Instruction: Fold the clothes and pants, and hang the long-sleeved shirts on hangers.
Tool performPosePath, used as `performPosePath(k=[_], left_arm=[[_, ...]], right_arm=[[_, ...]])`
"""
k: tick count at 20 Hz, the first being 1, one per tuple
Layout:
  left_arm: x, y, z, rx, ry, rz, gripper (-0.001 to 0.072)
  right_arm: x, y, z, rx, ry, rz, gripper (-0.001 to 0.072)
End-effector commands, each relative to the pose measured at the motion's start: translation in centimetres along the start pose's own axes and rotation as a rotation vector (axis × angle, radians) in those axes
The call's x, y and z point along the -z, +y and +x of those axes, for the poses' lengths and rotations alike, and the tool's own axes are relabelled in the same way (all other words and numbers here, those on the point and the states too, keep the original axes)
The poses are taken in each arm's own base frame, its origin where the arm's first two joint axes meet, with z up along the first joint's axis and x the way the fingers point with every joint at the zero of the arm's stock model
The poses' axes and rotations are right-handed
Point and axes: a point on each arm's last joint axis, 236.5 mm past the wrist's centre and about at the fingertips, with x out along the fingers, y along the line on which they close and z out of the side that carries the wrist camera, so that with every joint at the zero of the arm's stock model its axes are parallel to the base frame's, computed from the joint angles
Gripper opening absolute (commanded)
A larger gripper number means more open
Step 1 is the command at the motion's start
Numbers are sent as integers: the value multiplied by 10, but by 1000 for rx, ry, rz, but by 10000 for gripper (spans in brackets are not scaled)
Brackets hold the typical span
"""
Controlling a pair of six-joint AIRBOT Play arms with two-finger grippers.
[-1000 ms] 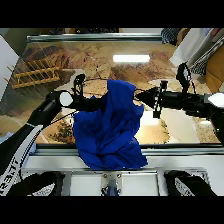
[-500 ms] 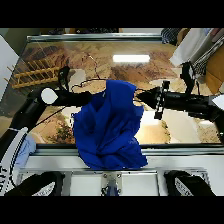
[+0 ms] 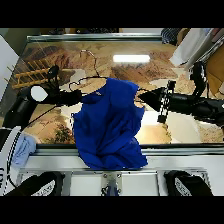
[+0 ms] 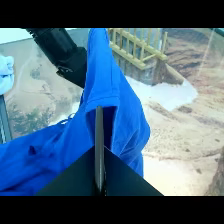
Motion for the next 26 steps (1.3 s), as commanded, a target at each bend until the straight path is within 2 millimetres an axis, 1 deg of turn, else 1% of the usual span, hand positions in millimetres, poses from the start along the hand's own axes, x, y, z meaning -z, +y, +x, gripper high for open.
performPosePath(k=[1,4,7,12,14,17,19,23,26], left_arm=[[-8,14,-4,-16,-15,-20,10],[-12,22,-6,-25,-25,-23,10],[-13,22,-6,-25,-26,-8,10],[-16,21,-6,-22,-43,-3,10],[-18,17,-6,-9,-51,-7,10],[-14,11,-4,-5,-41,26,10],[-15,11,-4,-5,-46,27,10],[-24,25,-9,-20,-66,-9,10],[-27,32,-11,-27,-73,-19,10]], right_arm=[[9,1,-3,17,52,11,2],[8,2,-5,21,55,4,2],[14,1,-6,28,80,5,1],[9,3,-8,32,70,-6,1],[-1,4,-8,37,30,-2,1],[-25,2,-10,53,-68,33,0],[-33,4,-11,43,-102,49,0],[-29,16,-10,-7,-85,57,-1],[-19,16,-10,-5,-42,60,0]])
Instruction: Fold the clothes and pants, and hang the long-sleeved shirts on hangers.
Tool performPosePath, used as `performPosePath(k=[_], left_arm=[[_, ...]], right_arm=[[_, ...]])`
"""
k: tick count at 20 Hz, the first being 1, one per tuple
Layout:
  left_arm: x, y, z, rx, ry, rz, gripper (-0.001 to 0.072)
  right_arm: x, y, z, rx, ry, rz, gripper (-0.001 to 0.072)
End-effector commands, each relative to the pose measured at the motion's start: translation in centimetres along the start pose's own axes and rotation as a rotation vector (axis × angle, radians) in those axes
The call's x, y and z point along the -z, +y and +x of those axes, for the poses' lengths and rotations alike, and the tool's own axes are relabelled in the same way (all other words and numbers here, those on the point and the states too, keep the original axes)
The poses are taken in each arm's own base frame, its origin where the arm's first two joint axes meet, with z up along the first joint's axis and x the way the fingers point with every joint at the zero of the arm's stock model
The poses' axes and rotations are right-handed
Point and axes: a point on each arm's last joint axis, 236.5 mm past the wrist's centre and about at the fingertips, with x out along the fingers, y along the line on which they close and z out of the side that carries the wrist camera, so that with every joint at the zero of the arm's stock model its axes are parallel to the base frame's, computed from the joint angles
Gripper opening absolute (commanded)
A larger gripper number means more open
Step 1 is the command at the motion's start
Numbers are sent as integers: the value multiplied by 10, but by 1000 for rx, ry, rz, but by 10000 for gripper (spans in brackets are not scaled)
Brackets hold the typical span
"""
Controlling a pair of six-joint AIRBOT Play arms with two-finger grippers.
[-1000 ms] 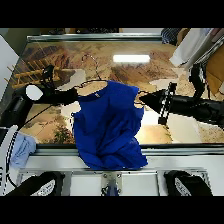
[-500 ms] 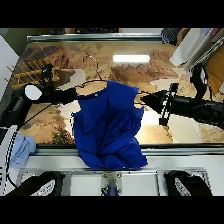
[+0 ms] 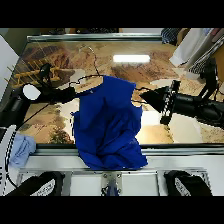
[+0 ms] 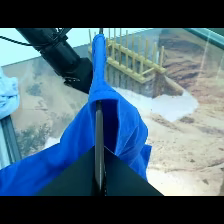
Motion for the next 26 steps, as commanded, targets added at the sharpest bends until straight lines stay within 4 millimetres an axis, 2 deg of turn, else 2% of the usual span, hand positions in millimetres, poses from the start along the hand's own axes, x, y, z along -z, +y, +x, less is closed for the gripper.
performPosePath(k=[1,4,7,9,12,16,22,26], left_arm=[[-4,6,-2,-8,-8,-8,10],[-4,6,-2,-8,-9,-1,10],[-6,4,-4,-6,-13,4,10],[-16,-3,-13,5,-27,35,10],[-28,-25,-33,31,-41,100,10],[-15,-67,-50,81,-19,210,10],[-5,-109,-104,150,-124,313,10],[-5,-120,-146,188,-211,317,9]], right_arm=[[9,5,0,-18,41,6,0],[24,0,-2,1,104,5,0],[28,-1,-2,6,119,-2,0],[30,-2,-2,9,128,-5,0],[31,-2,-2,11,132,-7,0],[27,-1,-1,4,116,-1,0],[14,3,0,-10,60,25,0],[3,-4,0,19,12,41,0]])
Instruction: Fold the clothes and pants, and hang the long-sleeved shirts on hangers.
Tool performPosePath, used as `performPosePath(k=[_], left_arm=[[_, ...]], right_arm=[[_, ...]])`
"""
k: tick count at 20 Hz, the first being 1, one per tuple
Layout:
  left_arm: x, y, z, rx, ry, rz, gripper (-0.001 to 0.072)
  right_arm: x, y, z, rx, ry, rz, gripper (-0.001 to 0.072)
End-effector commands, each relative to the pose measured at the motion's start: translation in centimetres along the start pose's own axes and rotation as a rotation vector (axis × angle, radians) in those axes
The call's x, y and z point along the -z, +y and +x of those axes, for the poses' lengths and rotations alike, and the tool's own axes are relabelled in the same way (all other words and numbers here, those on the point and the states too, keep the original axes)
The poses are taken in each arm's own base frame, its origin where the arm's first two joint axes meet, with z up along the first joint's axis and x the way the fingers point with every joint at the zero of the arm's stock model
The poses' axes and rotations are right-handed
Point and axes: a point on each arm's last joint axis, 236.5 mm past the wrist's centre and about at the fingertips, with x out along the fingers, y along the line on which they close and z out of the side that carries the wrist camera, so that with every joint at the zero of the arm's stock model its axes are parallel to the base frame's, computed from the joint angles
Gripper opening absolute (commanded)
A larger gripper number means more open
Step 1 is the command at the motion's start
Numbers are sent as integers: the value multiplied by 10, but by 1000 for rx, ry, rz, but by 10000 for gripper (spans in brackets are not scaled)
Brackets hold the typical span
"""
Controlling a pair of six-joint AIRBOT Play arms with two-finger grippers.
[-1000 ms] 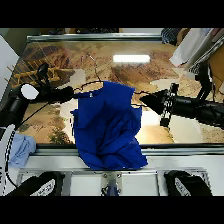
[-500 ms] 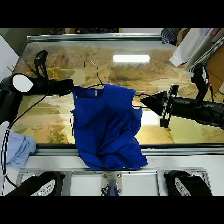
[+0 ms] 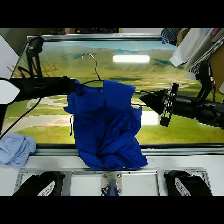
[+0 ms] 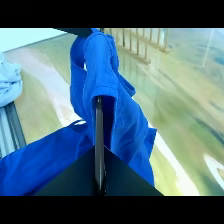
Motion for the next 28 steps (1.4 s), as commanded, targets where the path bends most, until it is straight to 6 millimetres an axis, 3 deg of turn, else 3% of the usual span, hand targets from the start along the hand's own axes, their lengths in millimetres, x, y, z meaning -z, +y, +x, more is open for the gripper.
performPosePath(k=[1,4,7,12,16,21,28], left_arm=[[-7,-16,-34,25,-76,17,10],[-11,-21,-51,27,-118,33,9],[-12,-7,-52,-31,-125,28,9],[-48,-6,-63,-41,-201,15,9],[-60,-26,-57,-9,-150,50,10],[-52,-65,-46,66,-117,111,9],[-51,-78,-82,96,-170,130,10]], right_arm=[[-16,-5,0,19,-67,25,0],[-33,-1,-2,1,-138,60,0],[-55,8,-6,-49,-232,107,0],[-47,28,-6,-136,-189,152,0],[-47,31,-4,-141,-189,152,0],[-53,31,14,-116,-209,161,0],[-48,22,28,-104,-209,199,0]])
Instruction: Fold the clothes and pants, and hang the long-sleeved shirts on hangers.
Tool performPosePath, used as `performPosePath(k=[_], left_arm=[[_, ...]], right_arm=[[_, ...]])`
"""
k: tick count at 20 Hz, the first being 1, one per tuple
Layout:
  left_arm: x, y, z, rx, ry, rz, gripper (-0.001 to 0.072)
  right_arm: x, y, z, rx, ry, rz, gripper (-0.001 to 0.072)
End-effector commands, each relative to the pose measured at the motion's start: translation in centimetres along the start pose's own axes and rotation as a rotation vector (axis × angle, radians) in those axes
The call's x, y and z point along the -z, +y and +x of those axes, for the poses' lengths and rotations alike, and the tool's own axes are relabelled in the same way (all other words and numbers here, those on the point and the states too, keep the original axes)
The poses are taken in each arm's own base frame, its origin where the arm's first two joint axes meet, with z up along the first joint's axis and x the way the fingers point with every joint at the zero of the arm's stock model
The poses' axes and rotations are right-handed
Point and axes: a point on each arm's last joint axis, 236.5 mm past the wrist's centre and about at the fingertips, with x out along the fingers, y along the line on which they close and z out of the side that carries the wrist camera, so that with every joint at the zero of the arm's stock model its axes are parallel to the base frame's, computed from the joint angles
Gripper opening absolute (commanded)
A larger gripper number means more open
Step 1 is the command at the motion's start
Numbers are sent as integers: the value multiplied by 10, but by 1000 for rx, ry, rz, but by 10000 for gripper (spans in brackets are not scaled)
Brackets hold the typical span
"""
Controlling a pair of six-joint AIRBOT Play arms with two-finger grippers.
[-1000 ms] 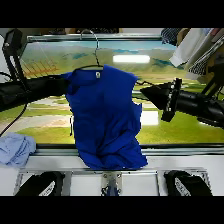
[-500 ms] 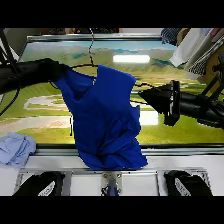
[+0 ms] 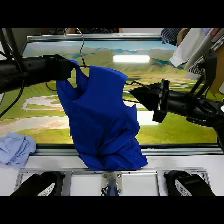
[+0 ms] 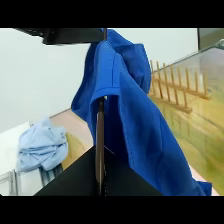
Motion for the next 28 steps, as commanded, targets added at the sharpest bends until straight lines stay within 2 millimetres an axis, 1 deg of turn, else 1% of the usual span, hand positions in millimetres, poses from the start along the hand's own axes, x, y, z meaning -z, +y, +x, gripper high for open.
performPosePath(k=[1,4,6,8,12,13,15,16,19,23,24,26,28], left_arm=[[2,-9,-15,16,-4,6,10],[13,-22,-14,43,35,27,10],[12,-31,-14,64,23,40,10],[10,-31,-14,66,14,38,10],[14,-30,-14,64,29,39,10],[14,-30,-14,62,33,40,42],[14,-30,-14,62,31,40,540],[14,-30,-14,63,30,39,578],[6,-32,-19,68,-6,41,578],[-23,-39,-50,83,-157,50,576],[-26,-36,-58,74,-180,48,550],[-31,-25,-73,42,-213,36,548],[-34,-13,-84,6,-231,22,546]], right_arm=[[-2,-2,5,1,-16,-19,0],[-13,-8,7,27,-64,-28,0],[-12,-9,8,31,-64,-27,0],[-11,-8,8,28,-62,-26,0],[-11,-8,8,28,-62,-26,-1],[-11,-8,8,28,-62,-26,0],[-12,-8,8,28,-62,-26,0],[-11,-8,8,28,-62,-26,-1],[-12,-9,8,33,-64,-64,-1],[-14,-11,7,47,-70,-100,0],[-16,-11,7,49,-76,-112,-1],[-25,-20,4,101,-105,-145,-1],[-42,-34,-5,207,-150,-218,-1]])
